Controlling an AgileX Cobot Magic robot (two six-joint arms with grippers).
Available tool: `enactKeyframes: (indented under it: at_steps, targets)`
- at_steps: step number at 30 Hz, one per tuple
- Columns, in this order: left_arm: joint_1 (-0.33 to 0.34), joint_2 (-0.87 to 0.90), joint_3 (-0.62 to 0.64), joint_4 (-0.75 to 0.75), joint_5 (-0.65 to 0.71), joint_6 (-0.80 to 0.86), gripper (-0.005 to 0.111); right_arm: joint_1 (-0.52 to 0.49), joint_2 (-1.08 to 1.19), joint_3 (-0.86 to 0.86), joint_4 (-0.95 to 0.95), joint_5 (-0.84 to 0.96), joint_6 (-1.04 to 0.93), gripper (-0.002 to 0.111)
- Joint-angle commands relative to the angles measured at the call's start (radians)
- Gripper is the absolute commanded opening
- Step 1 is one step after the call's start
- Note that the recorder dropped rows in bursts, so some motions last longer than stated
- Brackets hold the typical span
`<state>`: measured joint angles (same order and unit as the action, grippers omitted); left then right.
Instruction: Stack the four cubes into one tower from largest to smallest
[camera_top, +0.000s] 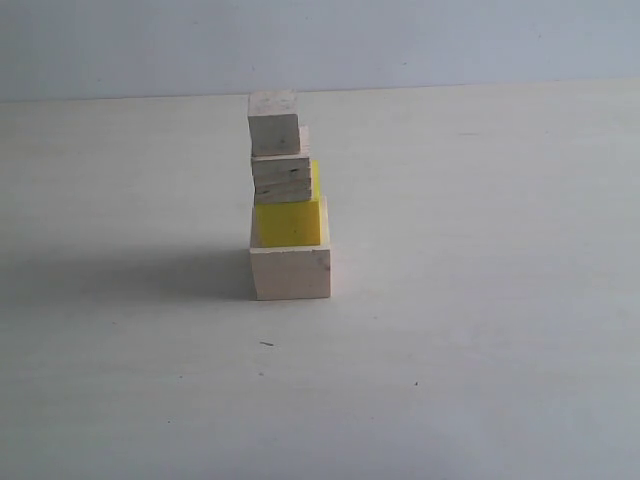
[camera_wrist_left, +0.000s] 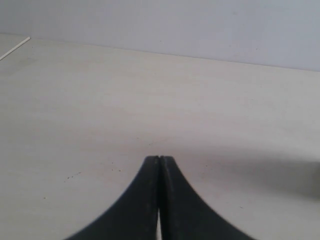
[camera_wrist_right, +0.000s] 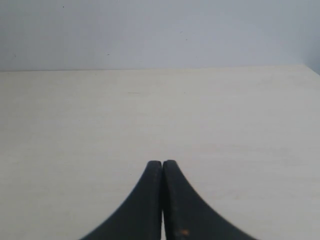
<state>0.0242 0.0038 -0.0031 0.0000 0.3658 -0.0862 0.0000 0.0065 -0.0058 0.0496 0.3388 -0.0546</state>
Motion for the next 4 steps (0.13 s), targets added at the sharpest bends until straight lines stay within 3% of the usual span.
enactKeyframes:
  at_steps: [1, 4]
  targets:
    - [-0.003, -0.004, 0.003, -0.012, -0.011, 0.004, 0.000, 0.001, -0.006, 0.006, -0.004, -0.004, 0.003, 0.000]
    - [-0.003, -0.004, 0.003, -0.012, -0.011, 0.004, 0.000, 0.001, -0.006, 0.006, -0.004, -0.004, 0.003, 0.000]
